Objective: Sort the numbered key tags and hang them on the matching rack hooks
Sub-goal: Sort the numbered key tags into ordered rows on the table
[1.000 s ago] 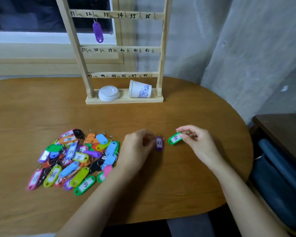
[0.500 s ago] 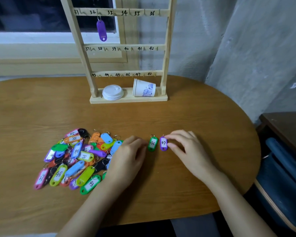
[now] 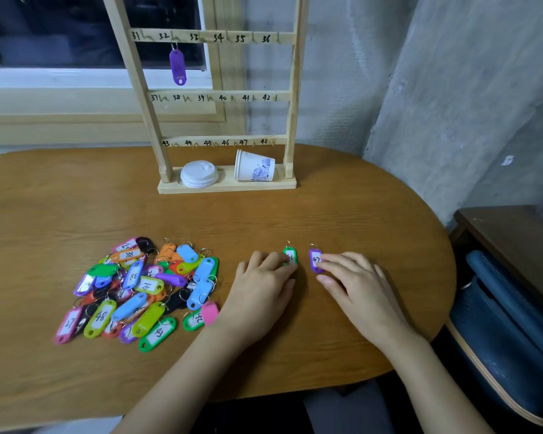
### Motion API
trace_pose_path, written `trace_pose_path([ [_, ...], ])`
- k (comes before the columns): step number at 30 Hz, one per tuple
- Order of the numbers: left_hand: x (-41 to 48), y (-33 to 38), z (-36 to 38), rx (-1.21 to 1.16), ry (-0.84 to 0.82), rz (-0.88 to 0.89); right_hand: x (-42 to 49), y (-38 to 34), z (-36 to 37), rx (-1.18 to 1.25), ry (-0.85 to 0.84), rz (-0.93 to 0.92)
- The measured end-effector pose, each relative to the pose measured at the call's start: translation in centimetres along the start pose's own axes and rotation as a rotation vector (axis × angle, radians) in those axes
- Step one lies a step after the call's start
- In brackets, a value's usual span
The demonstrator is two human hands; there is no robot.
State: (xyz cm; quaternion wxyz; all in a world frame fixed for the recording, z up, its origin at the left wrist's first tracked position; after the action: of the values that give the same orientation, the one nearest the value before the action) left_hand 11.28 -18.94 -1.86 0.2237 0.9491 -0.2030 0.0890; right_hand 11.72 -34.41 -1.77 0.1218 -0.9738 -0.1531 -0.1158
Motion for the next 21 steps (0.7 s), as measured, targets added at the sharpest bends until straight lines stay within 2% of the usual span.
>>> trace_pose_path([
  [11, 1.9, 1.4, 0.1, -0.038, -0.053, -0.012, 1.2, 1.1, 0.1, 0.073, -0.031, 0.010],
  [17, -0.3, -3.2, -4.6, -0.111, 0.151, -0.065, 1.6, -2.9, -0.3, 0.249, 0.052, -0.061],
  [21, -3.6, -7.5, -7.5, -0.144, 0.273, -0.142, 2.0, -8.1, 1.0, 0.340, 0.030, -0.145],
])
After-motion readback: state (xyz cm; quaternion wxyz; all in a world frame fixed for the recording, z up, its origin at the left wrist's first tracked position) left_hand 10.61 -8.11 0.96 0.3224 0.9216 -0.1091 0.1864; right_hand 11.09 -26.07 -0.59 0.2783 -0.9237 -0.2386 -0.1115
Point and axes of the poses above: each hand's wrist, its own x-axis towards the middle knuckle, its own z-axis out of the palm, y = z × x, the point moved 7 cm from there along x, towards the middle knuckle, and after that the axes turned 6 degrees about -x, right-handed, at the moved point
